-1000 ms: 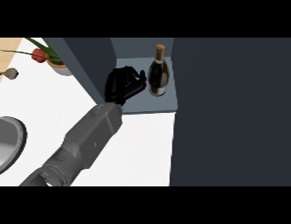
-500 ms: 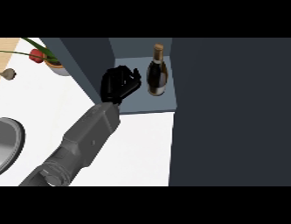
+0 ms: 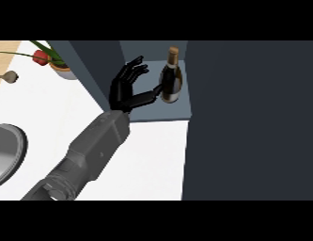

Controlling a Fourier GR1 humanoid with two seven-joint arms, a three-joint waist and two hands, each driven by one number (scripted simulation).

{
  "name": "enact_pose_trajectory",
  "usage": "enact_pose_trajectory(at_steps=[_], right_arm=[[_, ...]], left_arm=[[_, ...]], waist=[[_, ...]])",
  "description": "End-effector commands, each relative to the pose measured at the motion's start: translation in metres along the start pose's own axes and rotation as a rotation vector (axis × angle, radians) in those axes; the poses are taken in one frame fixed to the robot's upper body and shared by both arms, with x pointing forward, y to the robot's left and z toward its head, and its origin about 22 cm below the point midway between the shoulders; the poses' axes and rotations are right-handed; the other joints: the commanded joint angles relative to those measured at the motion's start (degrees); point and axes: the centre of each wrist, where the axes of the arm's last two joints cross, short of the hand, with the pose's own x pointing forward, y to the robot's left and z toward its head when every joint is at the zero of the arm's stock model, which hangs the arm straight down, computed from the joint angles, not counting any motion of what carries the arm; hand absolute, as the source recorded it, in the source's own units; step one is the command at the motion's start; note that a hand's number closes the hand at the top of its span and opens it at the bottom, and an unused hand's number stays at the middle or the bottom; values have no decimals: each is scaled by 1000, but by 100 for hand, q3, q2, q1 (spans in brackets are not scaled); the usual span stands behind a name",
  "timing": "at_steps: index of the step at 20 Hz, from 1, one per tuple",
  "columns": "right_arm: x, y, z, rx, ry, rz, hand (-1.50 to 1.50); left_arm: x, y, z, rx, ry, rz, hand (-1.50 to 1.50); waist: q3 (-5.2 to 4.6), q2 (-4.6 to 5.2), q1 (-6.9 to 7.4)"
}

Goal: Pick up the wine, place it into the cabinet and close the cabinet

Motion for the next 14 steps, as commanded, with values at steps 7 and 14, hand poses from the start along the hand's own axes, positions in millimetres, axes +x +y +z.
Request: enact_pose_trajectory(at_steps=[7, 14], right_arm=[[10, 0, 9, -18, 8, 20, -150], [7, -7, 10, -36, 28, 26, -150]], left_arm=[[3, 15, 5, 21, -58, -12, -150], [2, 4, 45, -149, -28, 5, -150]], waist=[[62, -174, 306], [68, -234, 481]])
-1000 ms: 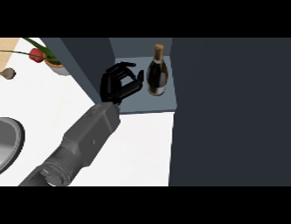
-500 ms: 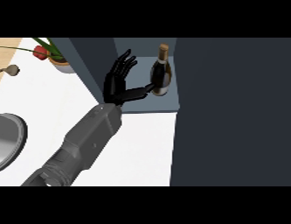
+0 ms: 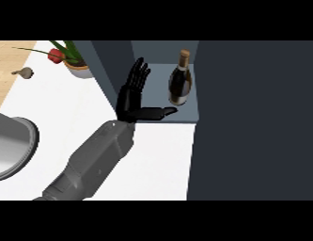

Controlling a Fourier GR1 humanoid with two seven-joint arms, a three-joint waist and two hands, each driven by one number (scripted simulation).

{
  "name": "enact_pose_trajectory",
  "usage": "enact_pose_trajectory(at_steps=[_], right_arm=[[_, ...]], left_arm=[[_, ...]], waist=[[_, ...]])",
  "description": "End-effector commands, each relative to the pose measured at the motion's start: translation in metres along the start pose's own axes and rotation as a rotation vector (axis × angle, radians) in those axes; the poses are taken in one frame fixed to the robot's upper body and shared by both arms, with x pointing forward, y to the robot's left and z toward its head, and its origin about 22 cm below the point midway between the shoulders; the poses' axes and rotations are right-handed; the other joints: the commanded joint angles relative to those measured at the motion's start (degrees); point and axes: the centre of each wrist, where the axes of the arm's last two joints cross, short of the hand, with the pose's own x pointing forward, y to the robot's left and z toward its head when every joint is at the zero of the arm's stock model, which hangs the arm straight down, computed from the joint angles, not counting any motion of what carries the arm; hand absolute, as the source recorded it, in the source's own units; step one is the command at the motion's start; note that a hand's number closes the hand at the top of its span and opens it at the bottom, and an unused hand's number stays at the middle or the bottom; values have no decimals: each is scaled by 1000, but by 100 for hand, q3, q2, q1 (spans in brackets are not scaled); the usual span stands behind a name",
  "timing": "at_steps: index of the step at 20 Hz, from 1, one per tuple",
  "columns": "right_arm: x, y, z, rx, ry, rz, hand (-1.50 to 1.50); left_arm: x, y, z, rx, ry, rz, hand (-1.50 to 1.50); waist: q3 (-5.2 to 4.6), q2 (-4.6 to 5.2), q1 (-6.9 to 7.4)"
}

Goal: Pick up the wine, place it into the cabinet and close the cabinet

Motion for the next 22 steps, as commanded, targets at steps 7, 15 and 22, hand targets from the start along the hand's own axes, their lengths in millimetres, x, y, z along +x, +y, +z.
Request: enact_pose_trajectory(at_steps=[7, 15, 22], right_arm=[[3, 7, 10, -13, -4, 9, -150], [15, 11, -1, 23, -7, -3, -150], [24, 4, -13, 137, 20, 131, 150]], left_arm=[[62, 14, 39, -160, 3, 29, -150], [120, 11, 104, -126, -4, 28, -150], [155, 21, 138, -117, -30, 21, -150]], waist=[[34, -58, 91], [31, -15, 2], [29, -3, 7]])
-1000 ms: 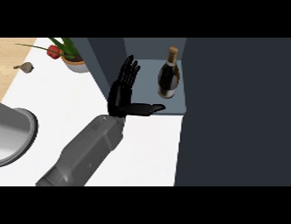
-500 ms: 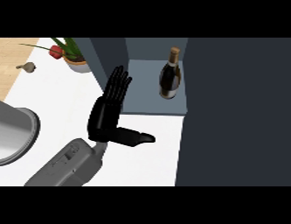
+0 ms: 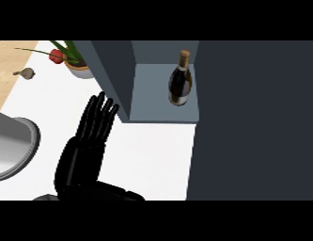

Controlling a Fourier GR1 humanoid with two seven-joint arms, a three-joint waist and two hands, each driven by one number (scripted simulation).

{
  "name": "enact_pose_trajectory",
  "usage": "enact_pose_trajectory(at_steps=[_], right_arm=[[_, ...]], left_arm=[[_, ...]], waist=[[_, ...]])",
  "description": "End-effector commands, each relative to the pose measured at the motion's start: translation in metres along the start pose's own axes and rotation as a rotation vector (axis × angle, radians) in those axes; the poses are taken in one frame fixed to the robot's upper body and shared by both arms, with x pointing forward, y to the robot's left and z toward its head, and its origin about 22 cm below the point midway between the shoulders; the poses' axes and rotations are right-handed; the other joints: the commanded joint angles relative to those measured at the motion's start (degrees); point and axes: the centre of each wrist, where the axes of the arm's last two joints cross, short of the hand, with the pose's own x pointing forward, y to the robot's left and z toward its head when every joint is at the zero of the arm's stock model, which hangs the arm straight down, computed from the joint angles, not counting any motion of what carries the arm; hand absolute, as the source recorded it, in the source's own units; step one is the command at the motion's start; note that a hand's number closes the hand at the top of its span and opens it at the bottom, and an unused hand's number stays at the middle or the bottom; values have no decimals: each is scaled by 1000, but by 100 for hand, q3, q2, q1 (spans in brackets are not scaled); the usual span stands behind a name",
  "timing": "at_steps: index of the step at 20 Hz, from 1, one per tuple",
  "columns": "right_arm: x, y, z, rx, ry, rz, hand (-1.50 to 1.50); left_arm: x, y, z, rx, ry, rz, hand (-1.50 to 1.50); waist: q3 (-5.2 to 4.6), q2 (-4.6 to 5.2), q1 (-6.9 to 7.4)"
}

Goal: Pick up the wine, place it into the cabinet and close the cabinet

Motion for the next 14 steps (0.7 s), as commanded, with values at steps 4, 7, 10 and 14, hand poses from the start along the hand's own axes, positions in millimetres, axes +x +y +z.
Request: enact_pose_trajectory(at_steps=[4, 7, 10, 14], right_arm=[[14, 10, 6, 300, 66, 97, 150], [9, 6, 22, 362, 71, 76, 150], [17, 18, 27, 408, 116, -24, 150], [21, 55, 24, 458, 105, -90, 150]], left_arm=[[20, 15, 37, 71, -15, -54, -150], [45, 33, 50, 106, -40, -84, -150], [55, 42, 57, 133, -52, -100, -150], [75, 62, 74, 153, -74, -75, -150]], waist=[[-6, -9, 42], [1, -9, 1], [-4, 0, -20], [-10, -11, 30]])
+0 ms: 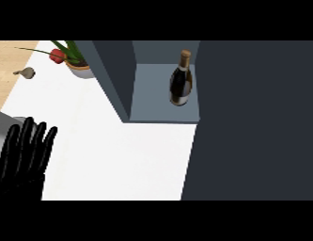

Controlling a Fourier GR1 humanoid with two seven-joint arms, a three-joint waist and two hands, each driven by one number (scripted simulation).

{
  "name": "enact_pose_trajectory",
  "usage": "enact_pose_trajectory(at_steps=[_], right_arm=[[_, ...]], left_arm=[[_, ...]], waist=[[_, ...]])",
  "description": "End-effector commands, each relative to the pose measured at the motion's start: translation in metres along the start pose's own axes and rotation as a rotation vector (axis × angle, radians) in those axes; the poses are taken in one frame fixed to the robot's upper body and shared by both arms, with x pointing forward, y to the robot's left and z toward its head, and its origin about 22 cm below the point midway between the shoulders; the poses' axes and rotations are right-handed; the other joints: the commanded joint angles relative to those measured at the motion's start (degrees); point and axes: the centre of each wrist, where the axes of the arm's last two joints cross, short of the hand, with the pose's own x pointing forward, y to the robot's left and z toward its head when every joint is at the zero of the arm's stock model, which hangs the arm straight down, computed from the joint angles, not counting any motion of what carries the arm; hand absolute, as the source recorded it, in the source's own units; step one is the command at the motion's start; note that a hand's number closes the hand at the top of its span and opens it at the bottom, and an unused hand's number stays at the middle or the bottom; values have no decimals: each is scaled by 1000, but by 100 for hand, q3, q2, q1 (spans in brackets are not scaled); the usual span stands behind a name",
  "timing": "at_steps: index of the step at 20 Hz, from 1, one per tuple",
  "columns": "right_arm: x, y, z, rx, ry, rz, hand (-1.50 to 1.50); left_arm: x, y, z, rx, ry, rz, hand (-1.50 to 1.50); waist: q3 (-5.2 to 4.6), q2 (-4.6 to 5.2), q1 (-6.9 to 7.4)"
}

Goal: Pick up the wine, place it into the cabinet and close the cabinet

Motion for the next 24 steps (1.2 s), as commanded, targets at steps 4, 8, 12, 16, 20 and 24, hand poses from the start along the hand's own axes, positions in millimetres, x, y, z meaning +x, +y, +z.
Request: enact_pose_trajectory(at_steps=[4, 8, 12, 16, 20, 24], right_arm=[[31, 38, 3, 86, -64, -70, 150], [41, 60, -24, 91, -84, -61, 150], [45, 88, -48, 94, -88, 12, 150], [44, 102, -69, 74, -109, 62, 150], [44, 110, -104, 60, -119, 119, 150], [53, 100, -133, 23, -81, 95, 150]], left_arm=[[30, 56, 18, 40, -30, -22, -150], [43, 70, 27, 56, -44, -23, -150], [52, 82, 34, 54, -38, -29, -150], [79, 96, 39, 33, -59, -37, -150], [82, 118, 29, 28, -39, -50, -150], [90, 125, 19, -3, -37, -20, -150]], waist=[[-8, -9, -12], [-9, -10, 23], [-13, -13, 37], [-6, -17, 88], [-9, 12, 72], [-9, 31, 94]])
